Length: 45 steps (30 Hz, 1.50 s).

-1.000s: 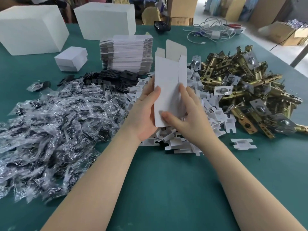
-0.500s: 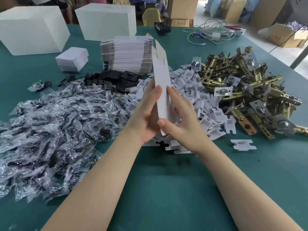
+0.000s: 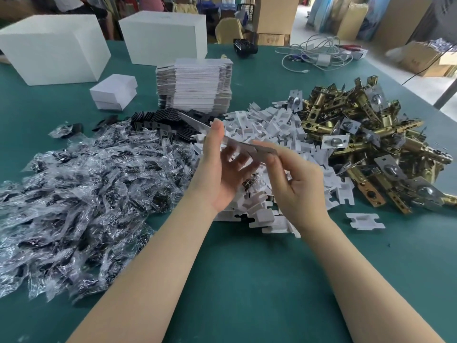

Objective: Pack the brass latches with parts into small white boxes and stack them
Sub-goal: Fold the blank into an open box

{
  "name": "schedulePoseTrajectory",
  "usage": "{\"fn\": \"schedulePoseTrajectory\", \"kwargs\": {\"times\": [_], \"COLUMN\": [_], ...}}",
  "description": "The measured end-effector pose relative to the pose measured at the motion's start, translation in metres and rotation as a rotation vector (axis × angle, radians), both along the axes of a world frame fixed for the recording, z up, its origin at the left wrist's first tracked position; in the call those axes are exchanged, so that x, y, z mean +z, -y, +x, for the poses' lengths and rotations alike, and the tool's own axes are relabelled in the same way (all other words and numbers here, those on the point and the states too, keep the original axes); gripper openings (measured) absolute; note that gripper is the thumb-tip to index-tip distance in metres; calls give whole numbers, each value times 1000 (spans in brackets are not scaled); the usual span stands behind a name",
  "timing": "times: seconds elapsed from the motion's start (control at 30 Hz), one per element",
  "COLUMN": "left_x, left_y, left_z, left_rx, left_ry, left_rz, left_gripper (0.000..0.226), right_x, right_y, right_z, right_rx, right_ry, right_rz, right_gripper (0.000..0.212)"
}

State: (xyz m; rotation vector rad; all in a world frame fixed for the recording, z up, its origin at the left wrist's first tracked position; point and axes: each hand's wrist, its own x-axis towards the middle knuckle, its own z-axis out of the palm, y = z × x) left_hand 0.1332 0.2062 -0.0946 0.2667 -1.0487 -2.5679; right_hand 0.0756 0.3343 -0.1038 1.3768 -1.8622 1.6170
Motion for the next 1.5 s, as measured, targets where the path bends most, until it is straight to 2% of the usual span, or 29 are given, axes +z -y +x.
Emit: {"fn": "schedulePoseTrajectory", "kwargs": {"times": [0.07,0.3,0.37,0.47,0.5,0.53,0.63,0.67,0.7,0.83,0.93,1.03,1.13,1.27,1.37,1.43,1.5], "left_x": [0,3,6,8,7,7,1,-1,-2,-2,0,1,2,4,4,4,3], "left_y": [-1,-5,-9,-16,-17,-18,-15,-14,-13,-12,-12,-12,-10,-6,-6,-6,-5], "left_z": [-1,-2,-2,-2,-2,-2,-5,-5,-6,-6,-5,-6,-5,-4,-4,-4,-3], "left_rx": [9,56,88,109,119,136,187,201,215,228,249,268,280,279,296,312,316], "left_ry": [27,56,35,17,31,51,81,69,51,20,26,26,-2,-12,35,77,105], "left_rz": [-18,-36,8,30,31,23,50,81,110,113,66,4,-26,-23,-104,-142,-200], "left_gripper": [66,75,89,124,123,110,39,22,16,16,16,19,17,15,14,13,14], "right_x": [-5,-9,-7,0,4,7,11,11,10,4,2,1,0,2,-1,-3,-5], "right_y": [1,-1,0,0,-1,-2,-4,-4,-4,-5,-5,-5,-5,-7,-6,-7,-10], "right_z": [-5,-10,-7,-3,-1,0,-4,-5,-7,-16,-21,-24,-25,-27,-22,-20,-22], "right_rx": [-95,-167,-216,-194,-189,-187,-191,-193,-181,-56,113,143,178,213,-15,-230,-387], "right_ry": [-70,-144,-143,-38,26,102,297,345,404,696,927,976,1009,938,855,633,264], "right_rz": [3,5,-70,-135,-133,-142,-226,-237,-232,-151,-234,-248,-269,-242,-174,-58,122], "right_gripper": [24,25,19,12,15,18,14,13,16,52,70,71,61,61,65,70,68]}}
